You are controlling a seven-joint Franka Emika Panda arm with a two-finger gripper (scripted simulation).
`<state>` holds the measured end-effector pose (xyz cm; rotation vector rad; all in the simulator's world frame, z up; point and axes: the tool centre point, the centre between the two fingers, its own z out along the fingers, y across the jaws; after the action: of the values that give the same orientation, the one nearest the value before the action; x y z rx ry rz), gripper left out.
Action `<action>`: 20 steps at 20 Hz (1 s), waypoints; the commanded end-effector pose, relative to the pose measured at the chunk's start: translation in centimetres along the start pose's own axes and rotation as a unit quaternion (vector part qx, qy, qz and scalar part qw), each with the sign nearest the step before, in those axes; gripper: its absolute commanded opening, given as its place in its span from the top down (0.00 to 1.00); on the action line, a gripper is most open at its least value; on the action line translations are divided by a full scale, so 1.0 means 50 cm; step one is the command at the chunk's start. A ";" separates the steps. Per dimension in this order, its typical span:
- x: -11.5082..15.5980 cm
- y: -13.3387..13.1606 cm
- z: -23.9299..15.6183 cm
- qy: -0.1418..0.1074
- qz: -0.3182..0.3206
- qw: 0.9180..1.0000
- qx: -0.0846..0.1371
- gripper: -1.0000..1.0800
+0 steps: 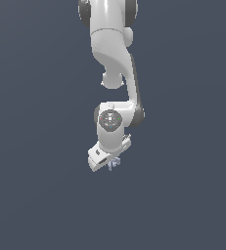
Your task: Pick up the object and move it to a goal position.
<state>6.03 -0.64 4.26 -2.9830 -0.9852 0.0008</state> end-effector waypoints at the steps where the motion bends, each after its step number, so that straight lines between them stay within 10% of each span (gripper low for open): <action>1: -0.006 -0.005 -0.005 0.000 0.000 1.000 0.000 1.00; 20: -0.129 -0.121 -0.101 0.000 0.000 1.000 -0.001 1.00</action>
<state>-1.98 0.29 8.91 -2.9838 -0.9853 0.0007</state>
